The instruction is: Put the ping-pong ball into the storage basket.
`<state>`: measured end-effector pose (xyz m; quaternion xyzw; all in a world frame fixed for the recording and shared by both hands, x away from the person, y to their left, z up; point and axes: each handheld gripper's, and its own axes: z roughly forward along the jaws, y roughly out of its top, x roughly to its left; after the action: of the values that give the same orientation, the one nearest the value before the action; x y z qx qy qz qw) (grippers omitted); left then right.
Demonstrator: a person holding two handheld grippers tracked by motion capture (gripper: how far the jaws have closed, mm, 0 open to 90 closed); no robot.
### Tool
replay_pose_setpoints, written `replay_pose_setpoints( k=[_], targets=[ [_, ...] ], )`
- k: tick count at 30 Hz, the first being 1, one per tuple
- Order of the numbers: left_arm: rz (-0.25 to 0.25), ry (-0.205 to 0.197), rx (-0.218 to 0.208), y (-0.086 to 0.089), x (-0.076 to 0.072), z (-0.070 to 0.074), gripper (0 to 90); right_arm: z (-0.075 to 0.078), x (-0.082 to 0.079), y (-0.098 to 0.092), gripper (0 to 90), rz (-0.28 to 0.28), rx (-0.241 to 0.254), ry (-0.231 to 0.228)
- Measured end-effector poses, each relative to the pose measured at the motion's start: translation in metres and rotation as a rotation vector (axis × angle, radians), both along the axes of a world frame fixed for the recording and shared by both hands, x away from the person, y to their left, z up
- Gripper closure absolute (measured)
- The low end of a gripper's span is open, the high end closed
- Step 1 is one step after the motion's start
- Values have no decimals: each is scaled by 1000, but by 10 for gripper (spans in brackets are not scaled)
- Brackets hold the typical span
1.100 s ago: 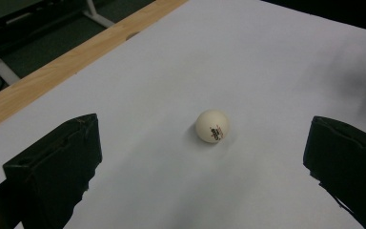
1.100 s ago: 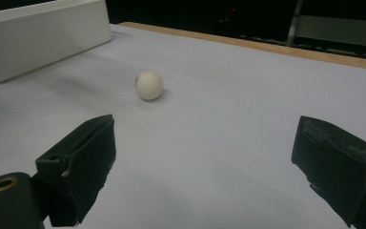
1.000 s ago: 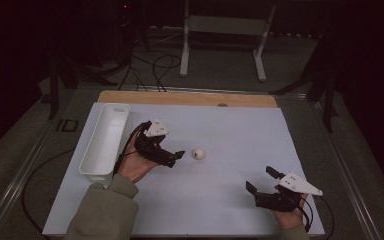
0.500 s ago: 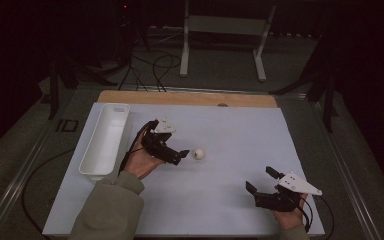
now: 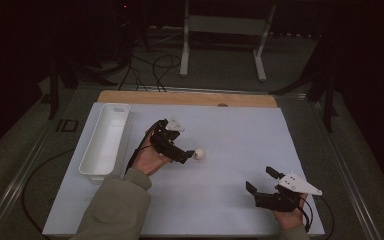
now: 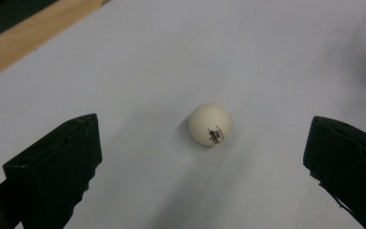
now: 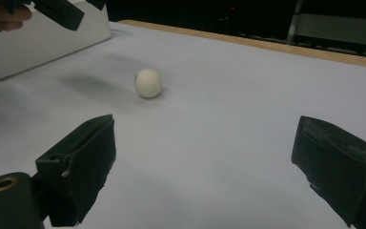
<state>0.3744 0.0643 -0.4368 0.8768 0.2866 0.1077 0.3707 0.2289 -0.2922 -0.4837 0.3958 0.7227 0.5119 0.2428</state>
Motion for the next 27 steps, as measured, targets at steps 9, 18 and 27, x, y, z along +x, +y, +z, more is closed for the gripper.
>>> replay_pose_setpoints(
  k=[9,18,27],
  targets=[
    [-1,43,28,-8,6,-10,0,0,0,0,72,1,-1,1],
    [4,74,45,-14,14,-15,0,-1,0,0,72,3,-4,2],
    [-2,100,63,-22,20,-19,0,-1,0,1,72,3,-4,2]
  ],
)
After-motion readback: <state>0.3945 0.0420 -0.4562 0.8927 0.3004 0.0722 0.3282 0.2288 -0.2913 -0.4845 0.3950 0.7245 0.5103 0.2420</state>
